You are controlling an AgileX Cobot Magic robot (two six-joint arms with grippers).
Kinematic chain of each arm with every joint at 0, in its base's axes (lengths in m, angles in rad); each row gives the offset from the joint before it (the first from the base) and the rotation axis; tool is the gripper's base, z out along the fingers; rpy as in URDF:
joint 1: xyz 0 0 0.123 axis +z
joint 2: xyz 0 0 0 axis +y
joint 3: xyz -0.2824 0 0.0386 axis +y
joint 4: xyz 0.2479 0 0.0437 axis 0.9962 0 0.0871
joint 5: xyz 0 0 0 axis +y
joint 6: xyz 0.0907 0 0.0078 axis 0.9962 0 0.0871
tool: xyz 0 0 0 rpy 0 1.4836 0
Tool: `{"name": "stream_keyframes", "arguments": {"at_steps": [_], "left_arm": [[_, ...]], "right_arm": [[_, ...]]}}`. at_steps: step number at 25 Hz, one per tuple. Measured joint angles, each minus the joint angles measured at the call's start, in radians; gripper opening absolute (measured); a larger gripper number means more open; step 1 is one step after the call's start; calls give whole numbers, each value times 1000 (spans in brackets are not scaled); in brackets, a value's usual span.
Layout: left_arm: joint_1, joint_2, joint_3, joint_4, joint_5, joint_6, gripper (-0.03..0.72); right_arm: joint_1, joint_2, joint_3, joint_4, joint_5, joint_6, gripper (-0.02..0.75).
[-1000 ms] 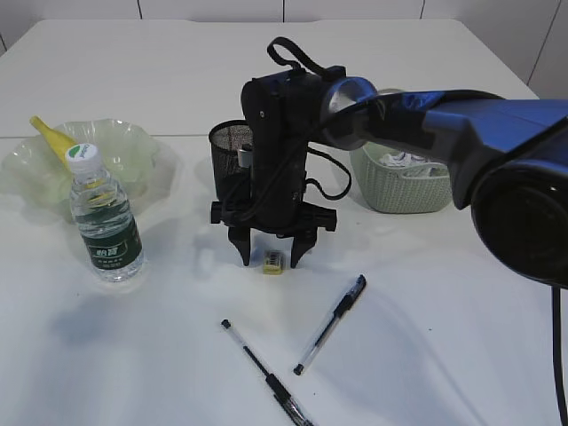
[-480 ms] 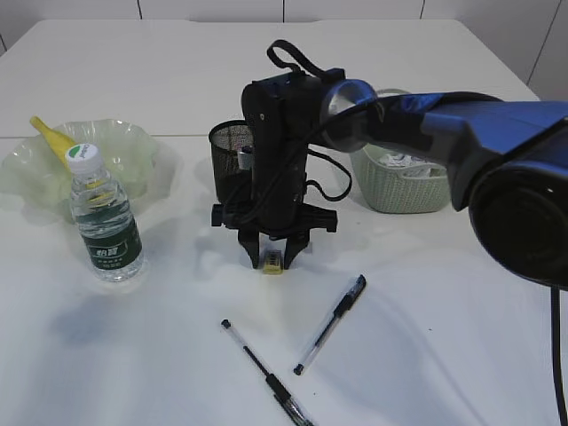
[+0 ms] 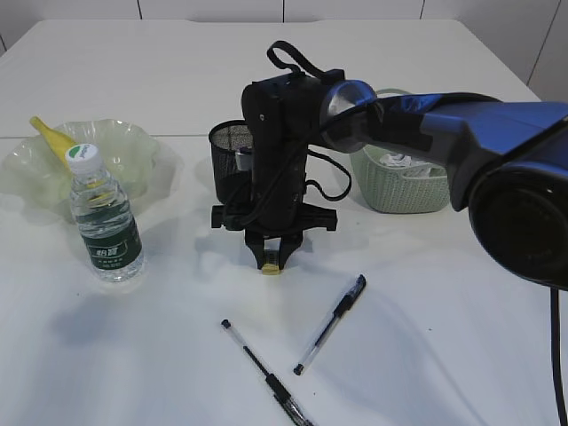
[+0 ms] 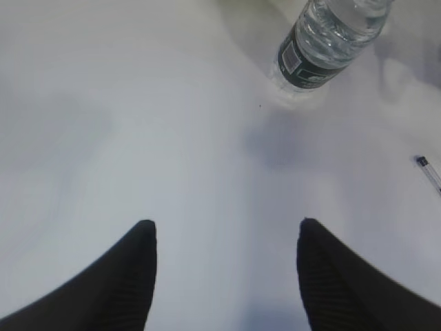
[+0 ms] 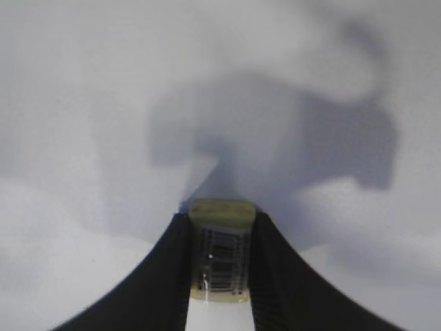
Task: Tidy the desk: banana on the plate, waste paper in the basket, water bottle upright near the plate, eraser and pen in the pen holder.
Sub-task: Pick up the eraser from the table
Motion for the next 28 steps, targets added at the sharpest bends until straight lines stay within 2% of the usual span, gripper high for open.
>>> {"name": "stream_keyframes", "arguments": {"at_steps": [10,18,24,28], "left_arm": [[0,0,0,0,-10,0,454],[0,0,0,0,-20,0,454],[0,0,0,0,-21,0,454],[0,0,0,0,-21,0,454]], "right_arm": [[0,-23,0,0,0,-132,158],[0,-131,-9,-69,2,-230,157],[0,-165,-117,-177,10,-265,157],[0,-169,-191,-207,12,-288,155]]}}
